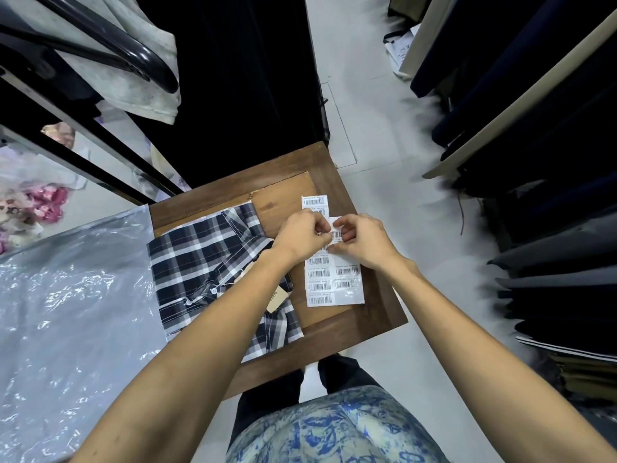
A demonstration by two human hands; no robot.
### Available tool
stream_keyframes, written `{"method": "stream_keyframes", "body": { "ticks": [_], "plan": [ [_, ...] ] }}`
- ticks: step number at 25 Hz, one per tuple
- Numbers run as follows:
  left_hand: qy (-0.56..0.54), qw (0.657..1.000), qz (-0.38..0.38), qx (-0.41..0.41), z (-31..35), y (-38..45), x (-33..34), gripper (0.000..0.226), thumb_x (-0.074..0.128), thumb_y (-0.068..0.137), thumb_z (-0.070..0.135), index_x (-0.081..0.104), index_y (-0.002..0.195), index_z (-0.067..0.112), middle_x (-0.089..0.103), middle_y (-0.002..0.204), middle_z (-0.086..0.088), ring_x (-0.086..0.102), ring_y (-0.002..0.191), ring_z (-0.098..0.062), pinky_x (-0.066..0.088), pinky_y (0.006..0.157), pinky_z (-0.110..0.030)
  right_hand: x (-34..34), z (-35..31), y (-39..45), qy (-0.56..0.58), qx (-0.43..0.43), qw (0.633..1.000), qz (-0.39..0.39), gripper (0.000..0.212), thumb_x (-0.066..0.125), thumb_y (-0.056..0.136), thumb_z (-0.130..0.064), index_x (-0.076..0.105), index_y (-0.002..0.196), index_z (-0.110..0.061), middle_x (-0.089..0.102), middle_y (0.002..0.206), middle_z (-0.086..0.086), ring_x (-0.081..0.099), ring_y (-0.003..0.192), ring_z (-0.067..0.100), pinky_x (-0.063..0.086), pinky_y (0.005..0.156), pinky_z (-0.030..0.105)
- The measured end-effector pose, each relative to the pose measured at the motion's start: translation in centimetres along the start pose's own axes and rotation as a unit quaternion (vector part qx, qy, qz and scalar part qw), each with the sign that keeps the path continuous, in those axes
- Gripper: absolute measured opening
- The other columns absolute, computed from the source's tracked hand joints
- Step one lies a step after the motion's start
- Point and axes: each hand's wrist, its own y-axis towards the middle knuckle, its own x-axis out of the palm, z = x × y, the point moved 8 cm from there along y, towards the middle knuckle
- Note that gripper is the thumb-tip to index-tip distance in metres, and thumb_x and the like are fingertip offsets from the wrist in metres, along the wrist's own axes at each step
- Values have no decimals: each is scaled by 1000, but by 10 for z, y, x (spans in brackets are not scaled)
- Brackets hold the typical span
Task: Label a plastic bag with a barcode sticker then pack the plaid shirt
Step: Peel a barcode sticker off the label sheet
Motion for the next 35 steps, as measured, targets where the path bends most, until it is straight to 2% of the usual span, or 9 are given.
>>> {"method": "stream_keyframes", "body": {
  "ticks": [3,5,9,13,18,22,24,31,35],
  "plan": [
    [55,998,12,7,9,-1,1,16,71,89,34,72,99,22,61,101,4,64,95,-19,52,89,-40,-5,4,1,32,14,999,-7,42,84,78,-14,67,117,-11,71,101,5,70,88,14,53,85,19],
    [89,996,22,15,13,-2,1,14,65,94,32,72,102,23,62,106,2,65,102,-22,50,91,-42,-9,7,0,45,19,999,6,31,81,79,-9,67,107,-11,73,95,5,71,86,13,56,86,21],
    [150,986,34,70,21,-7,3,20,56,101,30,72,106,18,59,118,-1,58,113,-23,43,89,-41,-12,10,0,65,29,997,25,18,81,80,-12,68,93,-15,73,86,0,68,77,7,52,75,13],
    [179,979,34,87,23,-8,6,23,54,102,28,73,104,16,58,126,2,52,119,-22,42,90,-38,-14,14,3,21,26,998,55,11,75,85,-16,73,95,-15,75,85,1,71,82,14,57,84,27],
    [169,983,13,71,24,-2,3,24,55,101,28,74,105,14,57,123,2,52,119,-20,48,84,-39,-18,15,2,16,48,996,67,10,77,81,-17,76,90,-14,74,78,-2,71,82,13,57,83,26],
    [193,979,8,63,25,-3,2,24,53,100,29,74,104,17,56,120,2,54,115,-20,53,78,-39,-20,25,11,53,125,989,55,12,83,67,-18,73,73,-19,75,78,5,75,77,21,62,82,32],
    [203,977,16,66,28,-7,2,25,53,101,30,75,104,18,57,120,2,56,112,-21,52,76,-38,-20,28,13,50,149,986,53,14,82,62,-18,71,72,-19,75,81,8,75,74,25,64,79,36],
    [289,954,29,74,38,-9,-4,29,48,103,35,75,107,23,60,117,2,67,92,-26,53,68,-36,-16,33,16,58,155,985,41,15,81,59,-11,72,69,-17,75,78,7,75,71,23,65,74,37],
    [310,947,27,78,41,-10,-3,29,47,104,35,73,110,23,60,119,3,68,90,-27,47,63,-33,-19,25,9,37,81,996,25,13,80,75,-13,75,84,-21,75,82,5,73,75,16,59,80,27]
  ]
}}
